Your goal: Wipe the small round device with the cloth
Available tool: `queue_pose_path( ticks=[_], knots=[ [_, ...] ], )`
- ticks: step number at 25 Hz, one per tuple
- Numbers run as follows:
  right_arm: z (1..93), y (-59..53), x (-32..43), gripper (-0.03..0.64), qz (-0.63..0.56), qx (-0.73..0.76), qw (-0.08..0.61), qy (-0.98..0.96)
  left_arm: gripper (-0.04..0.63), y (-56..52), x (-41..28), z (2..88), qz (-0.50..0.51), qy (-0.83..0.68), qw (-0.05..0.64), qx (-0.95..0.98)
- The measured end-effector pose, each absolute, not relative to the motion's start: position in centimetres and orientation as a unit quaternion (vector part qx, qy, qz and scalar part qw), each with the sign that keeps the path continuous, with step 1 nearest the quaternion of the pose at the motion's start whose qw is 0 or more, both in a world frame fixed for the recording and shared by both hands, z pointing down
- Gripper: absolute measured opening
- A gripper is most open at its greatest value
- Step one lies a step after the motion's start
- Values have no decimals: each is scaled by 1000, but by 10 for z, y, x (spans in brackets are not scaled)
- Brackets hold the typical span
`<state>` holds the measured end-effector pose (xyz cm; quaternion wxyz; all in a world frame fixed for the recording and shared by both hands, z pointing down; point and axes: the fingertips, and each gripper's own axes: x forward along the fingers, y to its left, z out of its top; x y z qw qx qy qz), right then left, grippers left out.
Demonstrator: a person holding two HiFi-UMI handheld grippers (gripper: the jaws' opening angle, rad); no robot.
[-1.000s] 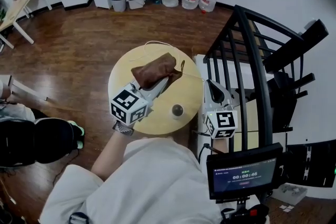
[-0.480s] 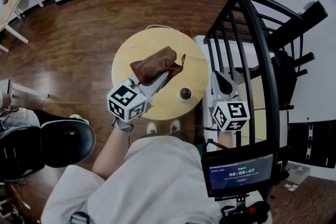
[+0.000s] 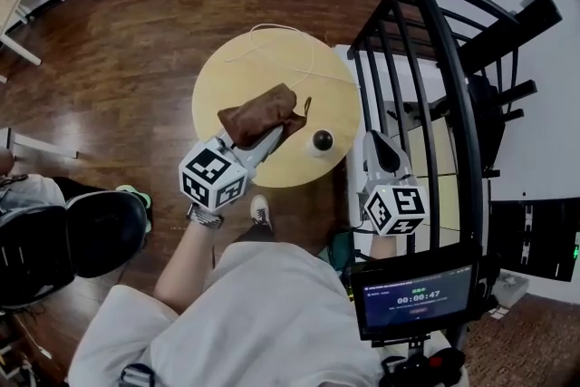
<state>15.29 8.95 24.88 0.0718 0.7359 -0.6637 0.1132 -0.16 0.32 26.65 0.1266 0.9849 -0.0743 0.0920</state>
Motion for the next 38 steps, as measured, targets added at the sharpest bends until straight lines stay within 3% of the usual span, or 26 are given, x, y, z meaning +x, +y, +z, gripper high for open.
queue_pose_path(
  ticks=[9, 25, 38],
  knots=[
    [215, 148, 134, 3, 60, 724, 66, -684, 38, 71, -4, 246, 78, -76, 106, 988],
    [233, 333, 99, 3, 55, 690, 47, -720, 38, 280, -35, 258, 84, -99, 104, 986],
    [195, 346, 44, 3, 15, 683, 30, -730, 38, 285, -79, 219, 51, -107, 77, 990]
  ],
)
